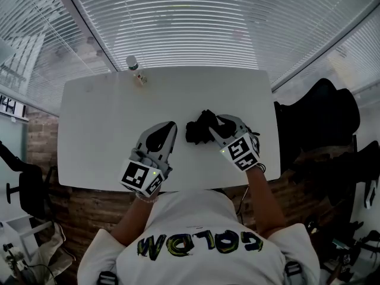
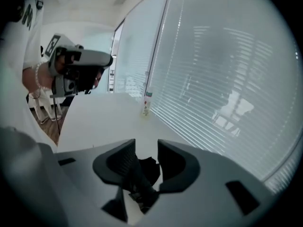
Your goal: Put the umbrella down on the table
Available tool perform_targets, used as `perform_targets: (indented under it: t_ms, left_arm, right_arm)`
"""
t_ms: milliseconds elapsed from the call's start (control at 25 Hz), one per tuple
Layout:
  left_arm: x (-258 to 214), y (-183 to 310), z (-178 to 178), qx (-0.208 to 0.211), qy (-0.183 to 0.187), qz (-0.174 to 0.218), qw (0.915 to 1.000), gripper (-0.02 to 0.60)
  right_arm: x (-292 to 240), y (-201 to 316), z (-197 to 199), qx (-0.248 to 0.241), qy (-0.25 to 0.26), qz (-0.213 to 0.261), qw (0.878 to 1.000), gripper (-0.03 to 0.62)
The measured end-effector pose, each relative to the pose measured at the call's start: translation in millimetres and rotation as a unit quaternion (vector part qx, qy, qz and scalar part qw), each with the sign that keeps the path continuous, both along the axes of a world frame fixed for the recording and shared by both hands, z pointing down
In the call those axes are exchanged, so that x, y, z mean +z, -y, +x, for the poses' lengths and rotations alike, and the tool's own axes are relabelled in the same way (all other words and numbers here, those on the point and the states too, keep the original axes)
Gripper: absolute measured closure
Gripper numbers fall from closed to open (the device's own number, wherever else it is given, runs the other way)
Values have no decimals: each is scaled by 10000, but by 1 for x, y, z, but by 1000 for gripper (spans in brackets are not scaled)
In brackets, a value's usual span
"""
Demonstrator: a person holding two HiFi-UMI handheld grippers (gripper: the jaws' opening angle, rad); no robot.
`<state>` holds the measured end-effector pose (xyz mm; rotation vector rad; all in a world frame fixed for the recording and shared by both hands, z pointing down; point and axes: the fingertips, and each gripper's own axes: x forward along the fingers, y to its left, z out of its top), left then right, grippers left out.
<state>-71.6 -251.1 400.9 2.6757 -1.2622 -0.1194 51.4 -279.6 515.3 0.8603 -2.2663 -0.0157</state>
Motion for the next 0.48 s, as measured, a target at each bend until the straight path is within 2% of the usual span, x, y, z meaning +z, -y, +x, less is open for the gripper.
perform_targets:
  t_ms: [240,360,480]
  left_arm:
    - [0,3,3,11,46,-21,10000,571]
    - [-4,2,5,12,54,13,10000,571]
    - [-6,3,4,8,42,29,10000,571]
  right_arm:
    - [-51,-3,-7,176,1153,259,9928,471]
    - [-77,-8,-10,177,1608,411,9860,483]
    - [-100,-12,-14,213,2031,548,9774,524]
